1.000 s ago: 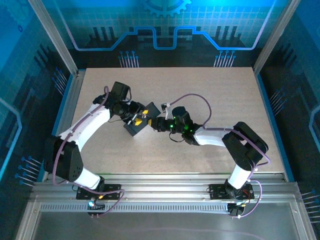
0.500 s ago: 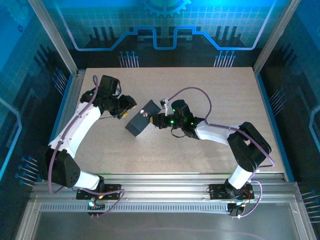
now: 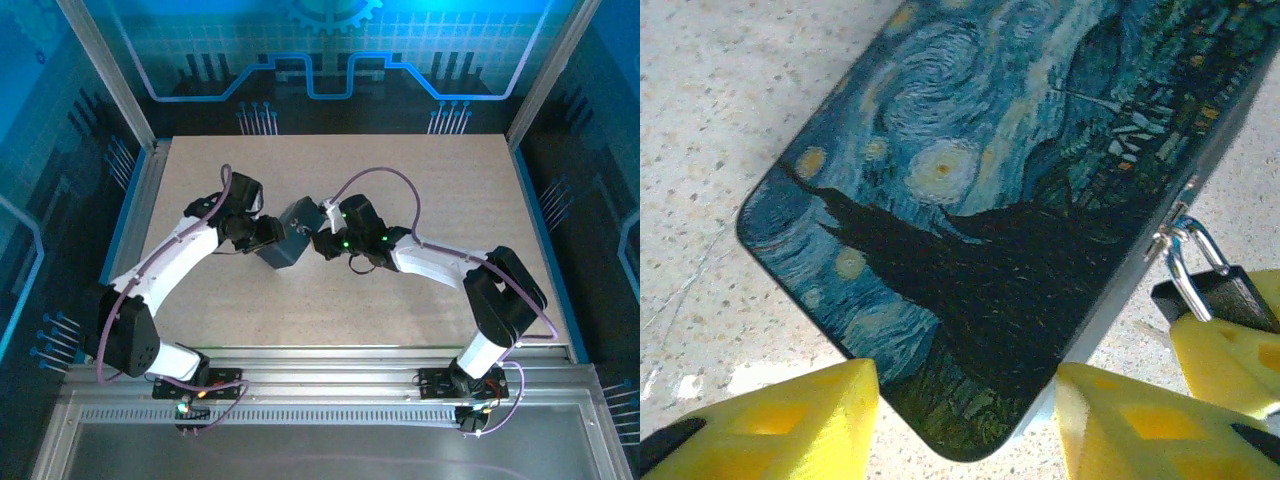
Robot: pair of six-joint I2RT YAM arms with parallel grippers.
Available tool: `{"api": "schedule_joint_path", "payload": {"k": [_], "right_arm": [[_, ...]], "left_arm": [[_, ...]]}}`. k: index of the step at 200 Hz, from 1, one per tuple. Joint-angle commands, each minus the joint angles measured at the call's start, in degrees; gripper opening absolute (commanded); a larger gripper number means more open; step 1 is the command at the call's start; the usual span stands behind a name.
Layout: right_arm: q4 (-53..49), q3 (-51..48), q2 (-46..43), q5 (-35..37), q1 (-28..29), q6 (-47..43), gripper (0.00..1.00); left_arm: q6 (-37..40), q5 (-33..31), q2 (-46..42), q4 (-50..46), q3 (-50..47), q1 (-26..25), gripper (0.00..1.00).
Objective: Unlock a padlock with a key
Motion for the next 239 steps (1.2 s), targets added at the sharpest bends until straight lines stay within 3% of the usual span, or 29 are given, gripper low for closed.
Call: {"api": "schedule_joint_path", "payload": {"k": [1,28,75,128,195,239], "right_arm": [[-3.41,-1.04,-0.7,6.45,0.26,-4.94,0.02],[-3.67,-1.25,0.59,10.51,0.36,-7.22,0.01],[-0.93,-3.7,2.61,19.55,1.86,-8.37,0.0],[3.46,-6.22,6.45,18.68,1.29,-5.09,0.03],[7.33,-7.27,9.72,18.43,0.92,-3.76,0.07],[15.21,-9.26,11.81,20.32,0.96,-0.86,0.04]], "left_arm": [[3.16,-0.8,2.01,1.89,0.35,-2.37,0.46],[4.46,-3.82,5.34,1.32,1.8,-6.43,0.42],[2.09,-4.88,8.65,2.91,1.23,-7.0,0.38],[-0.18,-4.97,8.1,2.34,4.16,-6.98,0.39],[4.65,-21.2,11.35,1.33,7.57,-6.95,0.39],[5.73,-26.72,15.76,3.0,6.47,-6.93,0.38]]}}
